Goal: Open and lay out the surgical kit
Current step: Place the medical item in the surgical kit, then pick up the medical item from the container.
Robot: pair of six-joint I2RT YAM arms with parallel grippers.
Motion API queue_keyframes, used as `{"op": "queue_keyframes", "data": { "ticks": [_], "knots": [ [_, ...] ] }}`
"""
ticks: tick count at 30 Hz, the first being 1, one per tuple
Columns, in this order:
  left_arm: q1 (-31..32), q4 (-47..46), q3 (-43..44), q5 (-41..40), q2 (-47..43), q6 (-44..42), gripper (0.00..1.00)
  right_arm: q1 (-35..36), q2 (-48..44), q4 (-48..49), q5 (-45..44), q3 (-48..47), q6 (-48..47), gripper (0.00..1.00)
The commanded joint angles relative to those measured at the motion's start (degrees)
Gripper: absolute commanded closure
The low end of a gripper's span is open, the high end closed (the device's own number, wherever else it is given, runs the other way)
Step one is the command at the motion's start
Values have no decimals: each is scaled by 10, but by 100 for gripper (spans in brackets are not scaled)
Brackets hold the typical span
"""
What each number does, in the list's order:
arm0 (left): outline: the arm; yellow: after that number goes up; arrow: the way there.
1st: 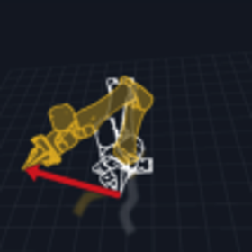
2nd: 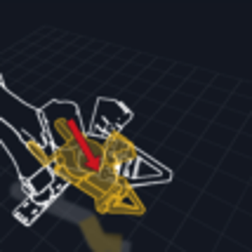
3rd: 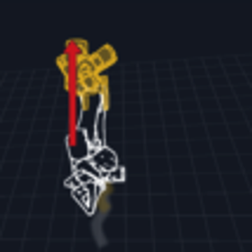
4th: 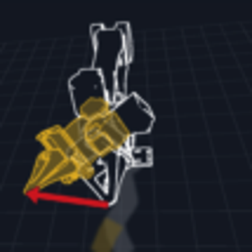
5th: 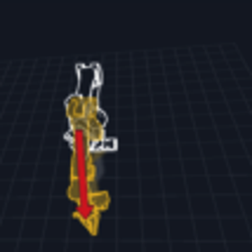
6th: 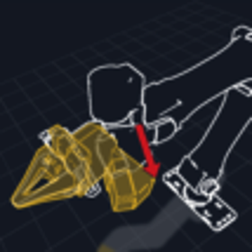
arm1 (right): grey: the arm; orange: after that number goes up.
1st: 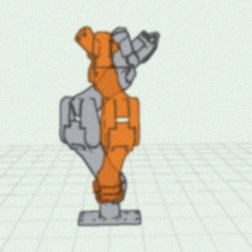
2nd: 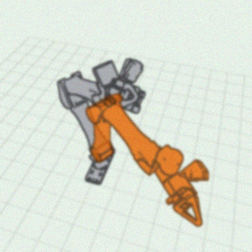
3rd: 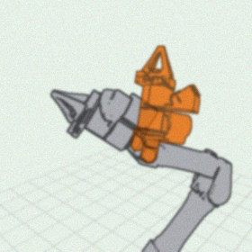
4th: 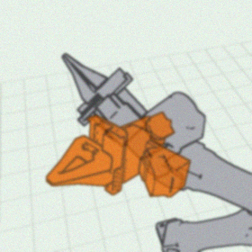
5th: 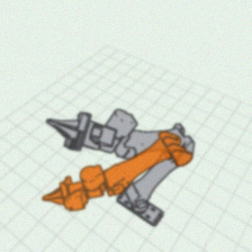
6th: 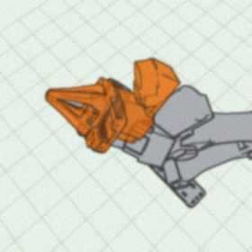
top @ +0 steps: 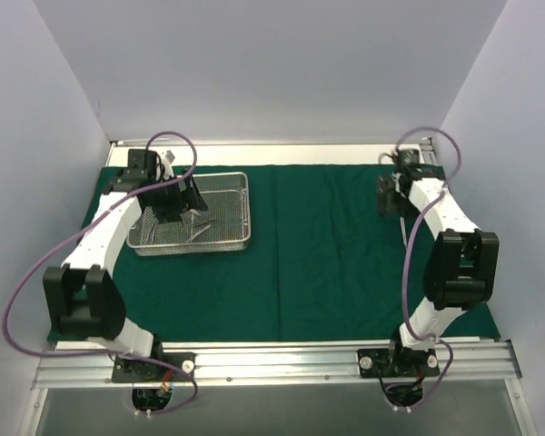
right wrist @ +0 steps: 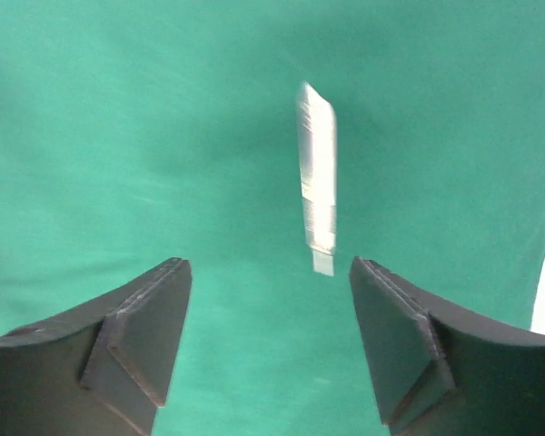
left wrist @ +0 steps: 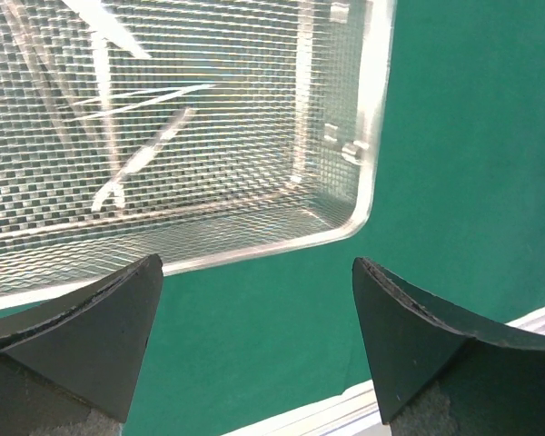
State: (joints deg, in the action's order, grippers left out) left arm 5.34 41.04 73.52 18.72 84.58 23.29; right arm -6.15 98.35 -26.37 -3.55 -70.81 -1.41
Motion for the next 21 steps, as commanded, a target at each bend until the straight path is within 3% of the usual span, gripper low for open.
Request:
{"op": "queue_keyframes", "data": {
  "ticks": [1, 2, 5, 8, 10, 15, 21],
  "knots": [
    [-24, 54, 57, -32, 75, -2, 6, 101, -56, -57, -68, -73, 114, 27],
    [-26, 66, 80, -54, 92, 5, 4, 145, -59, -55, -72, -85, 128, 21],
    [-27, 104, 122, -102, 138, 16, 8, 189, -54, -60, -52, -105, 167, 20],
    [-27, 113, 140, -154, 164, 30, 11, 230, -53, -55, 1, -110, 186, 25],
    [-25, 125, 167, -189, 189, 31, 13, 260, -70, -42, 22, -86, 192, 34],
    [-26, 173, 280, -252, 265, 11, 25, 290, -133, 44, 79, -10, 187, 40],
    [-28, 200, 377, -275, 371, -5, 38, 292, -141, 53, 100, 10, 158, 42]
  ]
}}
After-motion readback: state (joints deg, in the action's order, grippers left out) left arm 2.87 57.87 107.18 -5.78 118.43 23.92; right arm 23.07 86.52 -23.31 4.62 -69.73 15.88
